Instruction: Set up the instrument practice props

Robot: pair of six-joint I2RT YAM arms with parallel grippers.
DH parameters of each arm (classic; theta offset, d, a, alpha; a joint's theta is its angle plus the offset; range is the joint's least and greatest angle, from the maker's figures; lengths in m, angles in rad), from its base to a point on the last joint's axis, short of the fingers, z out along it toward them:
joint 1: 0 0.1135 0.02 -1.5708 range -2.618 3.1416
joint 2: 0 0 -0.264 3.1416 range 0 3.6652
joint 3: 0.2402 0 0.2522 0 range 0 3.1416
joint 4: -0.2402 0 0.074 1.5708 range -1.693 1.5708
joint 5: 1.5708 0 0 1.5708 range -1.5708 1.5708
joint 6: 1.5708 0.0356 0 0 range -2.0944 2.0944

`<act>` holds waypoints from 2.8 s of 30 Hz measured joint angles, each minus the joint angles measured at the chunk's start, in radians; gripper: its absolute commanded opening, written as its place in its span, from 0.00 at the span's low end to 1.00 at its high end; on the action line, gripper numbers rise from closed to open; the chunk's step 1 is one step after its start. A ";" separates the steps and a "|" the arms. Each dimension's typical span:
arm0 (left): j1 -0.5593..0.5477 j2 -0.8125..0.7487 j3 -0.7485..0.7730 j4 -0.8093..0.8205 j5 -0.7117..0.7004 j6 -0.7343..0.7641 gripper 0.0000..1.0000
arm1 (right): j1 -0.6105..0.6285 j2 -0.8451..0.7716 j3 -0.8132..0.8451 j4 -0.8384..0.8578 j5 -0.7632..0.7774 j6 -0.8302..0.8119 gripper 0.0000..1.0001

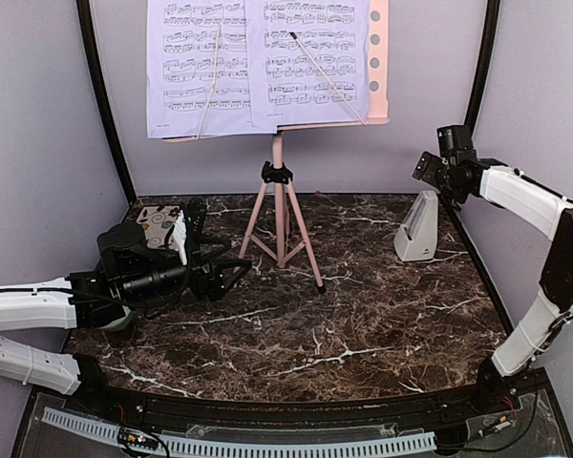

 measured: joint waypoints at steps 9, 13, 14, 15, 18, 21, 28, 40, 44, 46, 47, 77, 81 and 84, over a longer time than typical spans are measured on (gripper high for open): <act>0.000 -0.010 -0.015 0.002 -0.025 -0.006 0.81 | 0.034 0.205 0.192 -0.220 0.171 0.200 1.00; 0.000 -0.016 -0.018 0.002 -0.031 -0.009 0.81 | 0.053 0.310 0.320 -0.346 0.253 0.319 1.00; 0.000 -0.016 -0.018 0.002 -0.034 -0.010 0.81 | 0.057 0.324 0.335 -0.365 0.265 0.341 0.99; 0.000 -0.017 -0.018 0.002 -0.035 -0.010 0.81 | 0.064 0.338 0.348 -0.385 0.278 0.365 0.98; 0.000 -0.021 -0.018 0.002 -0.044 -0.010 0.84 | 0.077 0.357 0.352 -0.435 0.295 0.427 0.95; 0.000 -0.031 -0.018 -0.002 -0.061 -0.019 0.89 | 0.088 0.359 0.352 -0.463 0.305 0.472 0.86; 0.002 -0.024 0.058 -0.105 -0.107 -0.105 0.99 | 0.098 0.358 0.341 -0.463 0.325 0.527 0.64; 0.010 0.137 0.341 -0.188 -0.007 -0.357 0.99 | 0.122 0.285 0.257 -0.447 0.359 0.485 0.45; 0.010 0.163 0.410 -0.211 0.039 -0.428 0.99 | 0.136 0.247 0.223 -0.447 0.350 0.451 0.40; 0.010 0.160 0.424 -0.211 0.058 -0.460 0.99 | 0.146 0.227 0.206 -0.446 0.342 0.428 0.38; 0.010 0.158 0.428 -0.211 0.065 -0.473 0.99 | 0.154 0.213 0.191 -0.443 0.339 0.414 0.37; 0.020 0.019 0.154 -0.225 0.014 -0.306 0.99 | 0.471 -0.109 -0.065 -0.378 0.031 -0.039 0.21; 0.020 -0.004 0.072 -0.163 0.016 -0.226 0.99 | 0.538 -0.190 -0.112 -0.280 -0.042 -0.124 0.19; 0.020 -0.004 -0.003 -0.113 0.036 -0.184 0.99 | 0.575 -0.227 -0.143 -0.258 -0.100 -0.159 0.47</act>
